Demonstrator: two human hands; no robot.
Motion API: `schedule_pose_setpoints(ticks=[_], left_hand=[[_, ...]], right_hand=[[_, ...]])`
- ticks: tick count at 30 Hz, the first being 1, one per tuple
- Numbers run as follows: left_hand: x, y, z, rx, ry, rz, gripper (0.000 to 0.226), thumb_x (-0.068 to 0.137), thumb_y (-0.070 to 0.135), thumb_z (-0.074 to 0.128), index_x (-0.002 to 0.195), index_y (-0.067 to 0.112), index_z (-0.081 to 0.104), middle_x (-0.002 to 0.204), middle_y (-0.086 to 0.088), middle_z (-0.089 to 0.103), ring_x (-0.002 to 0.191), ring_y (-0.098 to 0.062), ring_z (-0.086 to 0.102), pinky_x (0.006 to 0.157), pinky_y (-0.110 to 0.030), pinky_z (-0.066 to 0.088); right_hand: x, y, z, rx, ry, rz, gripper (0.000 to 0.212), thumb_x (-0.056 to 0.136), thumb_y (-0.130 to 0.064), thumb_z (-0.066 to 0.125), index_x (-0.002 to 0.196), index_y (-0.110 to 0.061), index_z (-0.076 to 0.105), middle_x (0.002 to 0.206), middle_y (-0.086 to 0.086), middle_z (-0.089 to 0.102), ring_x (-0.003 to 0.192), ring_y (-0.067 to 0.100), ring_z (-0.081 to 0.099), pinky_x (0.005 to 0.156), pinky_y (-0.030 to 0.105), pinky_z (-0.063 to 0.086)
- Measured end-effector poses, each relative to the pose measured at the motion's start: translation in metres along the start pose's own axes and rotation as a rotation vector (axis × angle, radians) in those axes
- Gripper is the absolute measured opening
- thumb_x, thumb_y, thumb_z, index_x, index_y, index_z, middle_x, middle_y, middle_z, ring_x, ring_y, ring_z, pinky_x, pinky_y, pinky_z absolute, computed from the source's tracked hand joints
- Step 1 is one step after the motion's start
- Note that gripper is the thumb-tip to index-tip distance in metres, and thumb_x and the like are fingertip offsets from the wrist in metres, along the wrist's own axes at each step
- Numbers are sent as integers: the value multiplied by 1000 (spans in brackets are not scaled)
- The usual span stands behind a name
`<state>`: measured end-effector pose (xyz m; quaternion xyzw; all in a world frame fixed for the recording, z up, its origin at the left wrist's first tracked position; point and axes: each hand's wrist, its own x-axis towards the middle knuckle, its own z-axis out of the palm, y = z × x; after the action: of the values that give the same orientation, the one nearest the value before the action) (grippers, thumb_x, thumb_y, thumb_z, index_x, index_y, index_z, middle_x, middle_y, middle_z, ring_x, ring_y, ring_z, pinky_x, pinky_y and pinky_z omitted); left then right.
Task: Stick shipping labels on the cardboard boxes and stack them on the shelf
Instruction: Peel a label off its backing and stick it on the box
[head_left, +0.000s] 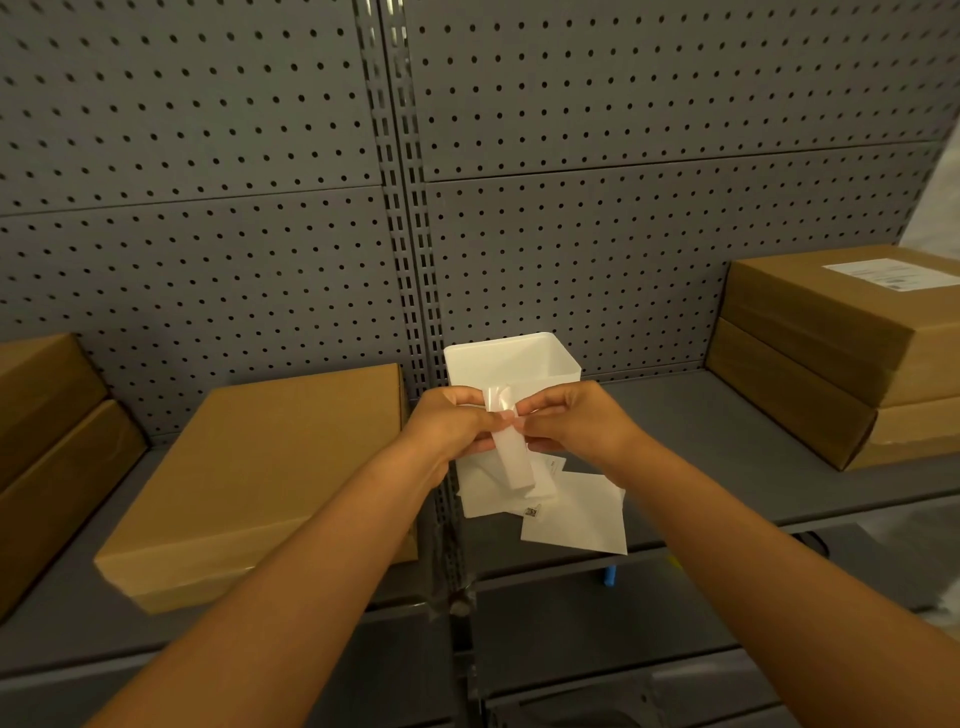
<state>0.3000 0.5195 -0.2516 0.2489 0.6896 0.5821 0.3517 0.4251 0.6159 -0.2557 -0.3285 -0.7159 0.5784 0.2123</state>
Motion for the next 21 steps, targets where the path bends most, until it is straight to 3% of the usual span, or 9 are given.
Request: schedule_pose_setpoints(ticks=[5, 12, 21], left_hand=[[2, 0, 0, 46, 14, 1, 33, 77, 4, 76, 108, 5, 65, 107, -9, 68, 91, -19, 68, 63, -23, 59], [8, 0, -4, 181, 49, 52, 32, 79, 7, 76, 109, 5, 64, 108, -10, 67, 92, -18, 66, 61, -19, 57], [14, 1, -13, 296, 76, 59, 21, 79, 10, 76, 96, 12, 64, 111, -11, 64, 95, -23, 65, 57, -20, 54]], right_hand=[[2, 1, -1, -23, 20, 18, 15, 82, -8, 71, 97, -6, 71, 100, 8, 69, 82, 18, 69, 71, 27, 60], [5, 1, -2, -164, 96, 2, 12, 84, -15, 69, 87, -4, 70, 75, 4, 71, 61, 11, 69, 54, 17, 56], [3, 1, -7, -80, 56, 47, 16, 88, -13, 65, 94, 0, 69, 83, 11, 73, 63, 14, 70, 53, 19, 57]])
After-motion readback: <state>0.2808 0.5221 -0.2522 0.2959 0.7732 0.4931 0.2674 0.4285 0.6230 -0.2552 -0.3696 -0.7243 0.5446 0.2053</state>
